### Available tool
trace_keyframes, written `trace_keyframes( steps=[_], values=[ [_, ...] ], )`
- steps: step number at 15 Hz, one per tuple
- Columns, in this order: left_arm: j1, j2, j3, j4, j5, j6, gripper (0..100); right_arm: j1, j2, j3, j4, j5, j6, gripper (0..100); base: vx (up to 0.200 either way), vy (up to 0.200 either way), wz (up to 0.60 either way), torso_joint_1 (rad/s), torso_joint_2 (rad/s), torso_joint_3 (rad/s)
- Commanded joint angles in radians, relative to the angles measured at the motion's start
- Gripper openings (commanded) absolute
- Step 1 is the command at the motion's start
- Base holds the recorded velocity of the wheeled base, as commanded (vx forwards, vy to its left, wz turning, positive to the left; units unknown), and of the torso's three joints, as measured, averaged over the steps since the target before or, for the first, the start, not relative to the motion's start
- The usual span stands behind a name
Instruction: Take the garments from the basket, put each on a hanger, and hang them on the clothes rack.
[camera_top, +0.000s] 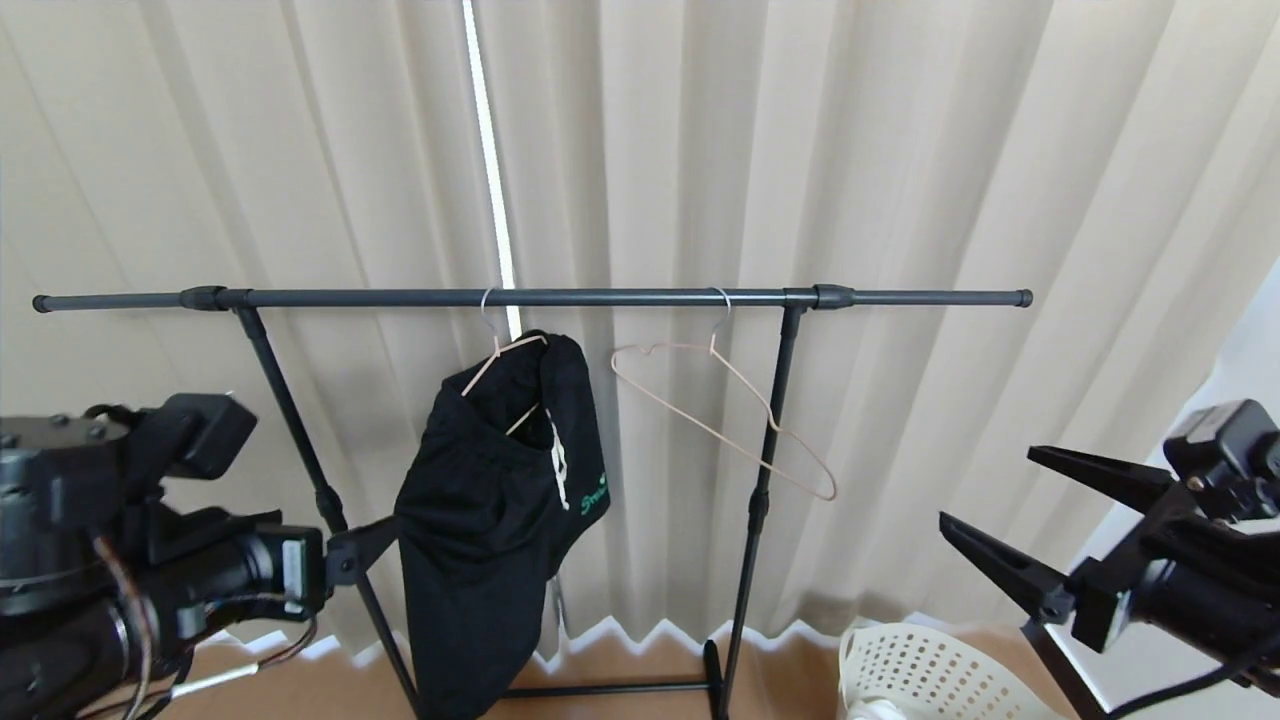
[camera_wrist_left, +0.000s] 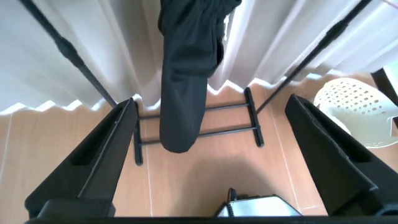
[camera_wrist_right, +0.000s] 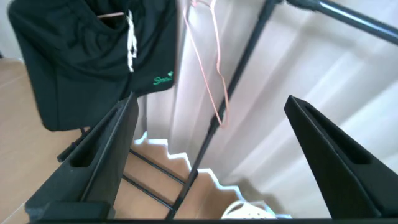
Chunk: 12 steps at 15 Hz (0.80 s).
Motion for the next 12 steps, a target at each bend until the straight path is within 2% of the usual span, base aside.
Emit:
trace_keyframes(
  steps=[1, 3, 4, 5, 6, 8, 9, 10, 11, 12],
  values=[
    [-0.027, -0.285, 0.206, -0.083, 0.013, -0.003, 100, -0.001, -0.146, 0.118, 0.003, -0.011, 0.014, 100, 0.0, 0.0, 0.0, 0.0, 0.0, 0.0],
    [-0.025, -0.354, 0.279, -0.078, 0.015, -0.004, 100, -0.001, -0.209, 0.204, 0.002, -0.016, 0.016, 100, 0.0, 0.0, 0.0, 0.0, 0.0, 0.0],
    [-0.025, -0.404, 0.341, -0.078, 0.015, -0.003, 100, -0.002, -0.296, 0.246, 0.056, -0.014, 0.056, 100, 0.0, 0.0, 0.0, 0.0, 0.0, 0.0],
    [-0.025, -0.443, 0.382, -0.078, 0.015, -0.003, 100, -0.005, -0.422, 0.246, 0.209, -0.017, 0.151, 100, 0.0, 0.0, 0.0, 0.0, 0.0, 0.0],
    [-0.025, -0.467, 0.403, -0.078, 0.015, -0.003, 100, -0.005, -0.537, 0.246, 0.299, -0.017, 0.175, 100, 0.0, 0.0, 0.0, 0.0, 0.0, 0.0],
    [-0.025, -0.529, 0.439, -0.077, 0.015, -0.003, 100, -0.005, -0.752, 0.246, 0.483, -0.02, 0.169, 100, 0.0, 0.0, 0.0, 0.0, 0.0, 0.0],
    [-0.025, -0.561, 0.439, -0.077, 0.015, -0.003, 100, -0.009, -0.894, 0.246, 0.614, -0.022, 0.149, 100, 0.0, 0.0, 0.0, 0.0, 0.0, 0.0],
    [-0.025, -0.575, 0.439, -0.065, 0.013, -0.003, 100, -0.009, -0.959, 0.246, 0.669, -0.024, 0.132, 100, 0.0, 0.0, 0.0, 0.0, 0.0, 0.0],
    [-0.023, -0.613, 0.439, -0.002, 0.015, -0.004, 100, -0.01, -1.086, 0.244, 0.778, -0.022, 0.108, 100, 0.0, 0.0, 0.0, 0.0, 0.0, 0.0],
    [-0.025, -0.639, 0.439, 0.024, 0.013, -0.001, 100, -0.018, -1.129, 0.237, 0.821, -0.025, 0.106, 100, 0.0, 0.0, 0.0, 0.0, 0.0, 0.0]
  ],
)
